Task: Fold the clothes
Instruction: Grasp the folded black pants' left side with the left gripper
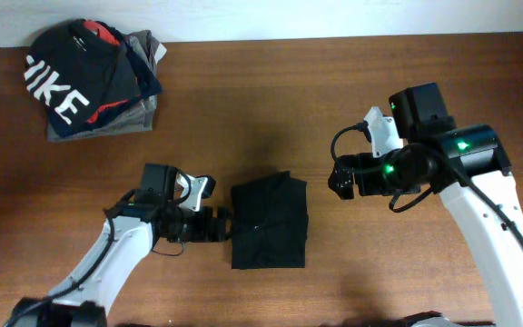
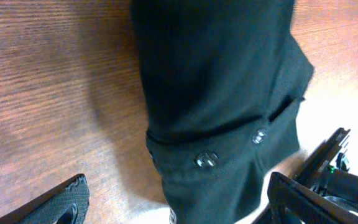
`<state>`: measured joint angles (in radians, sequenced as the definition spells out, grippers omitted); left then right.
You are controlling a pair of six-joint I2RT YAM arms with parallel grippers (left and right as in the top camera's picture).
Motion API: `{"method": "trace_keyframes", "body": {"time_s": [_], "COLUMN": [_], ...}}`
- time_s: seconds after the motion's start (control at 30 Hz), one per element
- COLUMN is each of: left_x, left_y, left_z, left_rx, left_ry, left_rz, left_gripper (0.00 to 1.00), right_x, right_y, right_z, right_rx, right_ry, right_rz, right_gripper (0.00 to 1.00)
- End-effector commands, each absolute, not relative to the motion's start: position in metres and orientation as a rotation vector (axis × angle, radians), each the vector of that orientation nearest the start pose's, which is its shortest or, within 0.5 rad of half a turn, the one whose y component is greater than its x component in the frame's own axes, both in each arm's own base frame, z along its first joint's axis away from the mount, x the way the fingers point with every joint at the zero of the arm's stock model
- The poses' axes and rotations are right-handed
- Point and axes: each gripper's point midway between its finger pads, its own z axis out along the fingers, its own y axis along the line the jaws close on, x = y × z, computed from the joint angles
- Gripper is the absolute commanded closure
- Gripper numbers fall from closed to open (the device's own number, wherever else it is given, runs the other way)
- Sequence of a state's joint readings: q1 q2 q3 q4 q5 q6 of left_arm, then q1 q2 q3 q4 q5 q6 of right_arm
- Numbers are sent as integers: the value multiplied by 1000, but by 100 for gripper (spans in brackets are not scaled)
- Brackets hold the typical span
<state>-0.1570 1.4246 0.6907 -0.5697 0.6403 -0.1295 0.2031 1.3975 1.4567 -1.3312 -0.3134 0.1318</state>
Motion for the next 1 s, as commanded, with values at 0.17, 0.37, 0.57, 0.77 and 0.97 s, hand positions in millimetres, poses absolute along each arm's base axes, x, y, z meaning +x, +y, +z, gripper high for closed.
{"method": "trace_keyframes", "body": {"time_s": [0.17, 0.37, 0.57, 0.77, 0.97], "left_x": [241, 241, 241, 249, 250], "left_y": [-159, -182, -192, -196, -197], "left_z": [33, 26, 14, -2, -4], "left_rx": [154, 241, 207, 206, 209], "left_ry": [2829, 2809, 2844, 2834, 2831], "left_rz": [-1132, -1193, -1200, -1204, -1204], "left_gripper": [9, 7, 4, 1, 24], "right_x": [272, 272, 272, 271, 271], "right_y": [106, 106, 106, 106, 106], "right_z": [229, 229, 228, 228, 228], "right_rx": [-156, -156, -155, -156, -156], "right_ry": [2823, 2823, 2825, 2829, 2829], "right_rz": [500, 500, 500, 499, 499], "right_gripper": [1, 1, 1, 1, 1]}}
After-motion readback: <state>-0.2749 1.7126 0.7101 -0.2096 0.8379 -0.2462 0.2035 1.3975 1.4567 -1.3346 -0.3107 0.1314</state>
